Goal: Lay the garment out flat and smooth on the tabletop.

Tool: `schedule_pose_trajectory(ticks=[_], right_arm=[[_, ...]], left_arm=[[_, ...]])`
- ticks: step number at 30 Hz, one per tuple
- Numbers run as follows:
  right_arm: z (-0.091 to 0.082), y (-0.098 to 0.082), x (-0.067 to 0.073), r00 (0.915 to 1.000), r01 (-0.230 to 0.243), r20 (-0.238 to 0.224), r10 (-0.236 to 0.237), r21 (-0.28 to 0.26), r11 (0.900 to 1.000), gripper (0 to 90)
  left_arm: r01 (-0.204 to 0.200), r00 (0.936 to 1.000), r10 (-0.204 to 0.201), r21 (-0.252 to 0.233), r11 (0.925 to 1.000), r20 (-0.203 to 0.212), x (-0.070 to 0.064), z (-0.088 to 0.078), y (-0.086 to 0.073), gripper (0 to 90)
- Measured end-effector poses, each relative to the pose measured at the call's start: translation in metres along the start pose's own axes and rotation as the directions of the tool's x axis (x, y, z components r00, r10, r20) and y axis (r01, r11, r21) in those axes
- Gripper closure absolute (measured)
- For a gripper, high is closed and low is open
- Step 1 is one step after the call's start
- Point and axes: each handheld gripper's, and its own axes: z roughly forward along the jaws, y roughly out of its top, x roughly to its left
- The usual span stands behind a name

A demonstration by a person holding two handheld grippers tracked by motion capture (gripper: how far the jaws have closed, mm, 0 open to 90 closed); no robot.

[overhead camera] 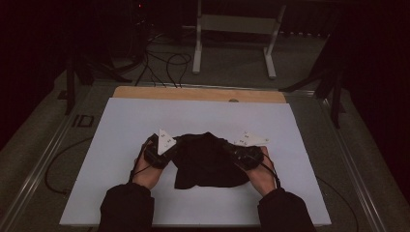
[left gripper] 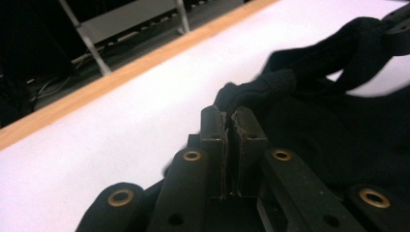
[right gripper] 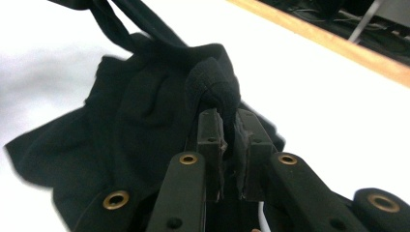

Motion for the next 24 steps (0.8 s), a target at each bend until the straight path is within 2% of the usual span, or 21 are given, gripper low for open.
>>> schedule_pose_trajectory(ticks=[1, 2, 3, 7, 14, 18, 20, 22, 24], right_arm=[[0.0, 0.0, 0.0, 1.0, 0.0, 0.0, 0.0, 0.0, 1.0, 82.1], [0.001, 0.004, -0.002, 1.0, -0.003, -0.002, 0.003, 0.0, 1.0, 82.2], [0.003, 0.013, -0.006, 0.9999, 0.013, 0.011, -0.013, 0.005, 1.0, 82.1], [0.006, 0.028, -0.013, 0.9994, 0.025, 0.021, -0.026, 0.01, 1.0, 82.2], [0.015, 0.052, -0.028, 0.999, 0.035, 0.027, -0.036, 0.025, 0.999, 82.1], [0.022, 0.061, -0.033, 0.9982, 0.056, 0.02, -0.056, 0.024, 0.998, 82.1], [0.025, 0.066, -0.035, 0.9965, 0.076, 0.03, -0.077, 0.039, 0.996, 82.1], [0.027, 0.071, -0.039, 0.9971, 0.068, 0.031, -0.069, 0.04, 0.997, 82.1], [0.03, 0.076, -0.041, 0.9949, 0.084, 0.051, -0.087, 0.05, 0.995, 82.1]], left_arm=[[0.0, 1.0, 0.0, 0.0, 1.0, 0.0, 0.0, 0.0, 0.0, 84.9], [0.018, 0.9998, -0.018, -0.003, 0.9998, -0.011, 0.007, 0.002, 0.003, 84.9], [0.021, 0.9997, -0.021, -0.005, 0.9998, -0.014, 0.008, 0.003, 0.004, 84.9], [0.045, 0.9985, -0.046, -0.013, 0.9989, -0.03, 0.018, 0.007, 0.009, 84.9], [0.075, 0.996, -0.076, -0.015, 0.9971, -0.048, 0.029, 0.016, 0.017, 84.9], [0.08, 0.9952, -0.081, -0.019, 0.9966, -0.055, 0.031, 0.021, 0.021, 84.9], [0.083, 0.9946, -0.084, -0.017, 0.9964, -0.061, 0.033, 0.023, 0.023, 84.9], [0.085, 0.9941, -0.086, -0.015, 0.9963, -0.066, 0.036, 0.025, 0.026, 85.0], [0.088, 0.9935, -0.088, -0.007, 0.9961, -0.072, 0.04, 0.028, 0.028, 84.9]])
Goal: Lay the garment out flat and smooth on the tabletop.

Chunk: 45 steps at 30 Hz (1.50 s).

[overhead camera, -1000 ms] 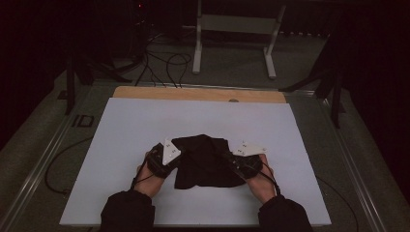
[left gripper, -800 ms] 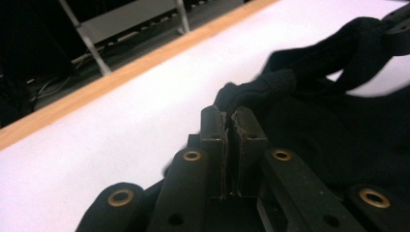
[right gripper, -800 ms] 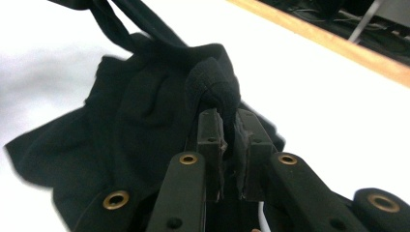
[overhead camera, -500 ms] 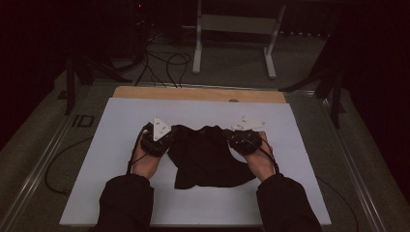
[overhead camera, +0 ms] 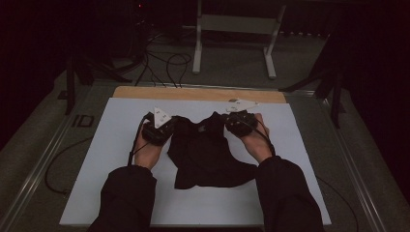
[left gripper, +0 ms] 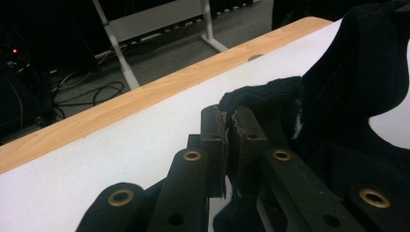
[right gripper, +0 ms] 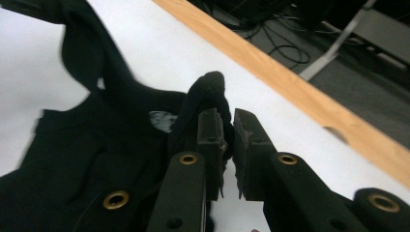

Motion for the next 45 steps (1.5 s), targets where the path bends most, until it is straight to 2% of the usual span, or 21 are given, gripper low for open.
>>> schedule_pose_trajectory(ticks=[5, 9, 14, 22, 27, 34, 35, 36, 37, 38, 39, 41, 42, 43, 44, 45], right_arm=[[0.01, 0.011, -0.007, 0.9999, 0.014, 0.006, -0.014, 0.019, 1.0, 82.0], [0.018, 0.017, -0.012, 0.9994, 0.029, 0.016, -0.03, 0.034, 0.999, 82.0], [0.031, 0.018, -0.021, 0.9984, 0.038, 0.039, -0.041, 0.067, 0.997, 82.0], [0.059, 0.006, -0.04, 0.9974, -0.013, 0.073, 0.005, 0.111, 0.994, 82.0], [0.068, 0.003, -0.044, 0.9955, -0.028, 0.093, 0.017, 0.12, 0.992, 82.0], [0.076, 0.009, -0.046, 0.9931, -0.028, 0.116, 0.012, 0.142, 0.989, 81.4], [0.076, 0.009, -0.046, 0.9931, -0.028, 0.116, 0.012, 0.142, 0.989, 81.4], [0.077, 0.01, -0.046, 0.992, -0.027, 0.126, 0.009, 0.147, 0.989, 80.6], [0.077, 0.01, -0.046, 0.992, -0.027, 0.126, 0.009, 0.147, 0.989, 80.6], [0.079, 0.01, -0.044, 0.9867, -0.032, 0.163, 0.006, 0.155, 0.987, 58.0], [0.079, 0.01, -0.044, 0.9865, -0.042, 0.163, 0.017, 0.153, 0.987, 48.5], [0.08, 0.008, -0.043, 0.9832, -0.048, 0.182, 0.016, 0.172, 0.984, 41.2], [0.08, 0.008, -0.043, 0.9832, -0.048, 0.182, 0.016, 0.172, 0.984, 41.2], [0.08, 0.007, -0.043, 0.9819, -0.061, 0.187, 0.029, 0.172, 0.983, 37.9], [0.08, 0.005, -0.044, 0.982, -0.083, 0.182, 0.05, 0.174, 0.981, 36.1], [0.08, 0.005, -0.044, 0.982, -0.083, 0.182, 0.05, 0.174, 0.981, 36.1]], left_arm=[[0.028, 0.9996, -0.028, 0.007, 0.9996, -0.008, 0.009, 0.008, 0.005, 84.9], [0.031, 0.9993, -0.031, 0.018, 0.9993, -0.019, 0.014, 0.018, 0.008, 84.9], [0.053, 0.998, -0.051, 0.04, 0.9978, -0.036, 0.022, 0.032, 0.009, 84.8], [0.096, 0.9935, -0.09, 0.078, 0.9924, -0.069, 0.03, 0.053, 0.008, 84.8], [0.121, 0.9898, -0.113, 0.095, 0.9881, -0.087, 0.031, 0.061, 0.008, 84.8], [0.165, 0.9804, -0.152, 0.1, 0.9813, -0.126, 0.033, 0.07, 0.01, 84.4], [0.165, 0.9804, -0.152, 0.1, 0.9813, -0.126, 0.033, 0.07, 0.01, 83.3], [0.183, 0.9767, -0.171, 0.089, 0.9791, -0.131, 0.033, 0.071, 0.009, 83.3], [0.183, 0.9767, -0.171, 0.089, 0.9791, -0.131, 0.033, 0.071, 0.009, 77.4], [0.218, 0.9693, -0.207, 0.069, 0.9735, -0.132, 0.035, 0.07, 0.007, 66.6], [0.229, 0.9662, -0.219, 0.065, 0.9711, -0.136, 0.035, 0.069, 0.007, 60.1], [0.227, 0.9651, -0.215, 0.069, 0.9714, -0.149, 0.034, 0.068, 0.006, 50.3], [0.227, 0.9651, -0.215, 0.069, 0.9714, -0.149, 0.034, 0.068, 0.006, 47.8], [0.227, 0.9646, -0.214, 0.07, 0.9714, -0.154, 0.034, 0.068, 0.006, 47.8], [0.229, 0.9639, -0.216, 0.07, 0.9709, -0.156, 0.034, 0.067, 0.006, 42.1], [0.229, 0.9639, -0.216, 0.07, 0.9709, -0.156, 0.034, 0.067, 0.006, 40.0]])
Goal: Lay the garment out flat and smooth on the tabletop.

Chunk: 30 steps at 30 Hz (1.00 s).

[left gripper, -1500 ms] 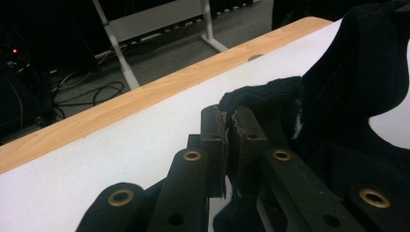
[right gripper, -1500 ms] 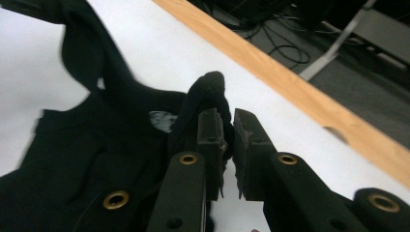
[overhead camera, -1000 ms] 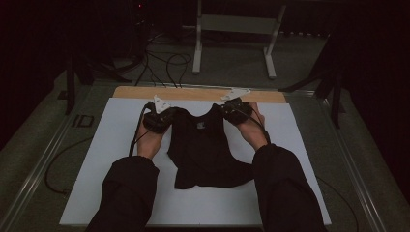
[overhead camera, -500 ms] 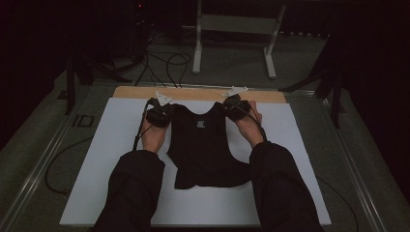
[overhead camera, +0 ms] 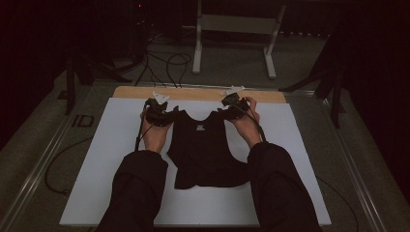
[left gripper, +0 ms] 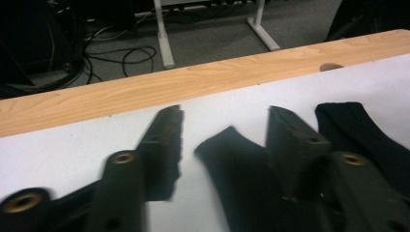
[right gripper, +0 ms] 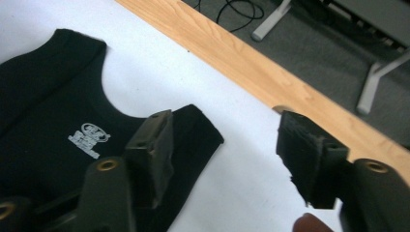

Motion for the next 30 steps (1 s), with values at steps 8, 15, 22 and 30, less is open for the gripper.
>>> schedule_pose_trajectory(ticks=[8, 15, 22, 30], right_arm=[[-0.005, -0.01, -0.004, 0.9967, -0.053, -0.061, 0.053, 0.003, 0.999, 27.9], [-0.005, -0.019, -0.003, 0.9917, -0.078, -0.103, 0.077, 0.001, 0.997, 27.3], [-0.006, -0.031, -0.001, 0.9839, -0.107, -0.145, 0.104, -0.011, 0.994, 25.7], [-0.011, -0.038, 0.002, 0.9693, -0.155, -0.198, 0.146, -0.031, 0.987, 24.0]], left_arm=[[0.013, 0.9998, -0.013, 0.0, 0.9999, 0.012, 0.002, -0.002, -0.007, 30.2], [0.019, 0.9993, -0.02, 0.015, 0.9997, 0.033, 0.003, 0.0, -0.015, 24.5], [0.05, 0.9957, -0.052, 0.025, 0.9984, 0.076, 0.007, -0.002, -0.026, 21.4], [0.065, 0.991, -0.067, 0.027, 0.9975, 0.116, 0.007, -0.007, -0.036, 20.3]])
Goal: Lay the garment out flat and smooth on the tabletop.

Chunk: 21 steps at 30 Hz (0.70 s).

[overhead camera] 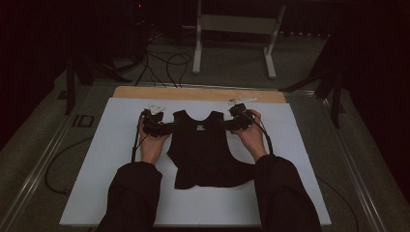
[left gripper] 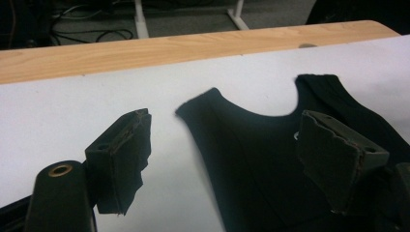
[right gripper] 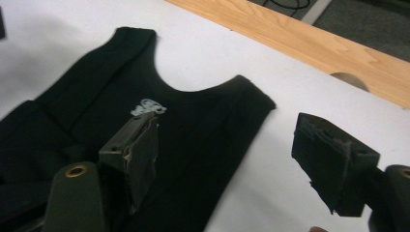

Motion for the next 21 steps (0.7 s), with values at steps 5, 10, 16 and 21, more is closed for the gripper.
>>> schedule_pose_trajectory(ticks=[5, 10, 16, 21], right_arm=[[-0.003, -0.003, 0.009, 0.9991, -0.019, -0.039, 0.019, 0.004, 1.0, 23.3], [-0.008, -0.01, 0.02, 0.9971, -0.014, -0.074, 0.014, 0.0, 1.0, 23.0], [-0.022, -0.022, 0.037, 0.9934, 0.01, -0.114, -0.012, -0.017, 1.0, 23.0], [-0.036, -0.038, 0.048, 0.9906, 0.025, -0.134, -0.03, -0.041, 0.999, 23.0]], left_arm=[[0.01, 0.9995, -0.01, 0.004, 0.9999, 0.029, 0.001, -0.005, -0.006, 20.2], [-0.006, 0.9983, 0.006, -0.002, 1.0, 0.057, 0.0, -0.015, -0.01, 19.8], [-0.019, 0.9967, 0.021, -0.021, 0.9996, 0.078, -0.005, -0.03, -0.017, 20.2], [-0.029, 0.9938, 0.032, -0.03, 0.9991, 0.107, -0.011, -0.045, -0.026, 20.4]])
